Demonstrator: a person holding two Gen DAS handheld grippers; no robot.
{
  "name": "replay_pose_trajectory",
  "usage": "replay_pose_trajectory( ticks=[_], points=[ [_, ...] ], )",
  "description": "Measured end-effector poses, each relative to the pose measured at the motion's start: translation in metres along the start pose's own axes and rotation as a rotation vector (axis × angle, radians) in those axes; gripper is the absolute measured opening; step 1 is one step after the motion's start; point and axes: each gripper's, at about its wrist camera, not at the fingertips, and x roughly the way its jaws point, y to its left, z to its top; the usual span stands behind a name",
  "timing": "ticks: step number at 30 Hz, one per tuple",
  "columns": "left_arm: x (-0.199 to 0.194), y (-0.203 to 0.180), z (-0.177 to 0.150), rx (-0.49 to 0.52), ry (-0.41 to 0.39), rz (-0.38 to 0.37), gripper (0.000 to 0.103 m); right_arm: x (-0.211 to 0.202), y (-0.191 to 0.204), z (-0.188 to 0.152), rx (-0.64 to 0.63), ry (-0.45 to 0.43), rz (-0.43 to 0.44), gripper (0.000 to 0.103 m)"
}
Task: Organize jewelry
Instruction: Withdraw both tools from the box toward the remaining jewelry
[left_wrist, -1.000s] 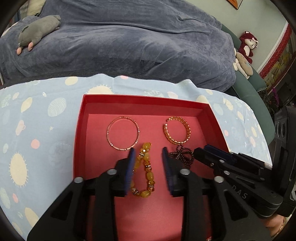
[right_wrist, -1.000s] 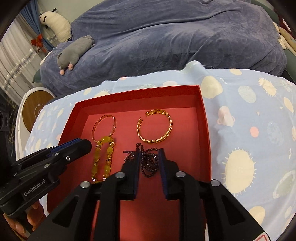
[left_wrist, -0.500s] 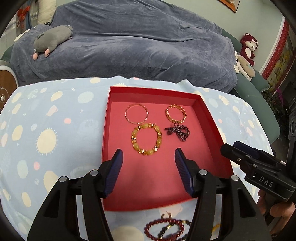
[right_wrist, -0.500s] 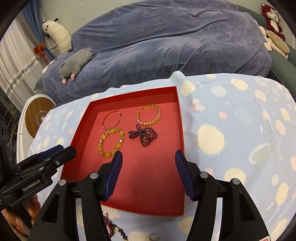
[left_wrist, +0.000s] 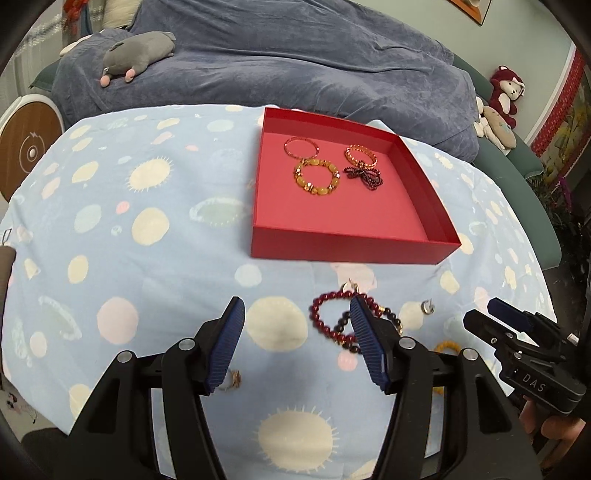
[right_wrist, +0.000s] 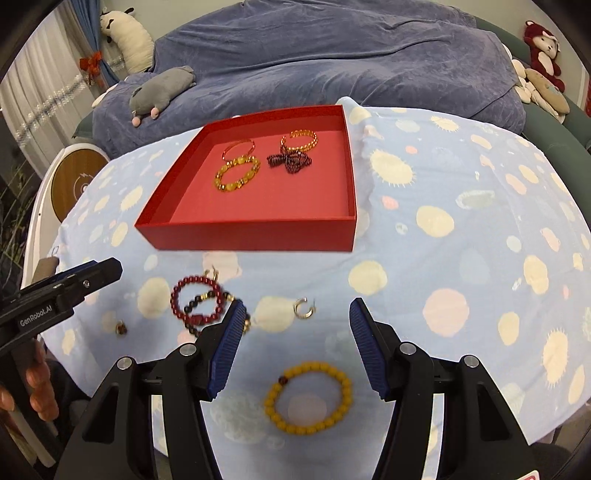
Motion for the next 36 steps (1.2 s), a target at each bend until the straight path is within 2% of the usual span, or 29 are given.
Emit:
replay_pose_trajectory(
  ticks=[6,10,16,25,31,36],
  points=[
    [-0.010,-0.003,-0.038,-0.004,0.006,0.017,0.060,-0.003,-0.003,-0.043,0.014,0.050,-0.011,0.057],
    [-0.011,-0.006,-0.059,0.000,0.007,0.023,0.062,-0.004,-0.005,-0.062,0.019,0.054,-0.022,0.057],
    [-0.005,-0.006,-0.077,0.006,0.015,0.044,0.062,-0.003,-0.010,-0.069,0.041,0.042,-0.039,0.057],
    [0.001,-0.007,-0.081,0.011,0.016,0.050,0.062,0.007,-0.012,-0.072,0.053,0.056,-0.050,0.057],
    [0.001,-0.006,-0.080,0.009,0.013,0.038,0.062,0.012,-0.017,-0.069,0.070,0.056,-0.059,0.049],
    [0.002,-0.007,-0.081,0.014,0.022,0.040,0.062,0.019,-0.018,-0.066,0.067,0.058,-0.074,0.034]
  ],
)
